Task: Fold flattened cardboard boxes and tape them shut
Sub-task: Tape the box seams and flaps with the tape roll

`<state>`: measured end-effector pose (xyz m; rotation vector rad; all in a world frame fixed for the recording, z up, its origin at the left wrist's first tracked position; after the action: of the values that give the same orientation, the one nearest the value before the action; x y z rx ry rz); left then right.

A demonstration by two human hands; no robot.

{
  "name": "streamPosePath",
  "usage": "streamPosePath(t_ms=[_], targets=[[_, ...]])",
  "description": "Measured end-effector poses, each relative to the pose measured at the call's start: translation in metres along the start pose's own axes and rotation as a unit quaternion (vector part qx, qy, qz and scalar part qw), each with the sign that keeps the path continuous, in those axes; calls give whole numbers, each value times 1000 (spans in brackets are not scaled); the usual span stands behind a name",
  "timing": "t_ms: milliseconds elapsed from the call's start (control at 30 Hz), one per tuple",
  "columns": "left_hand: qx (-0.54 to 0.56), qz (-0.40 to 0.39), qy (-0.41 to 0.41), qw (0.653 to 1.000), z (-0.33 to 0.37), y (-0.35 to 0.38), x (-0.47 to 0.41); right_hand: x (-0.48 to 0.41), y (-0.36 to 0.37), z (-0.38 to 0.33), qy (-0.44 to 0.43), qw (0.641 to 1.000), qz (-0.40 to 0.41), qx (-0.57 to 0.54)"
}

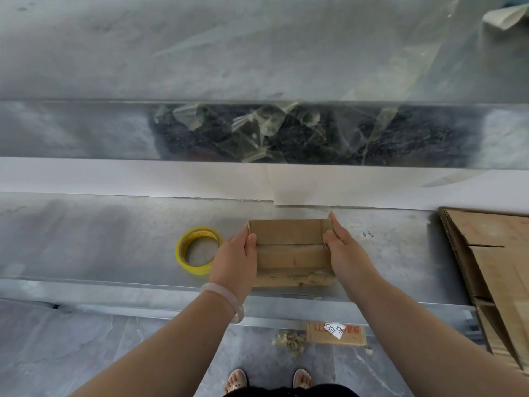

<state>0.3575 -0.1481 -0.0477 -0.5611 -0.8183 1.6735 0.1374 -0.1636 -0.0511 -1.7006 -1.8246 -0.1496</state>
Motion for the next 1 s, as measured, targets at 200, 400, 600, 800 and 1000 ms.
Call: streamPosePath(t_ms=[200, 400, 600, 800, 1000], targets=[[223, -98, 11, 970, -10, 27, 16, 6, 9, 10, -15, 996, -92, -12], [92, -75, 67, 991, 2, 16, 18, 10, 3, 0, -72, 990, -14, 117], [-224, -48, 312, 922, 33, 10, 25, 17, 22, -20, -286, 850, 9, 442], [-293, -109, 278, 908, 31, 18, 20, 13, 28, -19, -257, 785, -17, 564], [-203, -168, 219, 939, 23, 18, 13, 7, 19, -16, -193, 880, -7, 434]])
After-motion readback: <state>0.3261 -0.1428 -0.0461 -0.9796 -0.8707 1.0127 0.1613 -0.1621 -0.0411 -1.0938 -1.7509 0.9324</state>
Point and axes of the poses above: each hand's wrist, its own x-axis away from the middle knuckle, its own y-axis out of the palm, z = x × y, the point moved 9 cm from there along -x, towards the middle knuckle, and after that the axes turned 2 degrees about y, right-handed, at the moved point
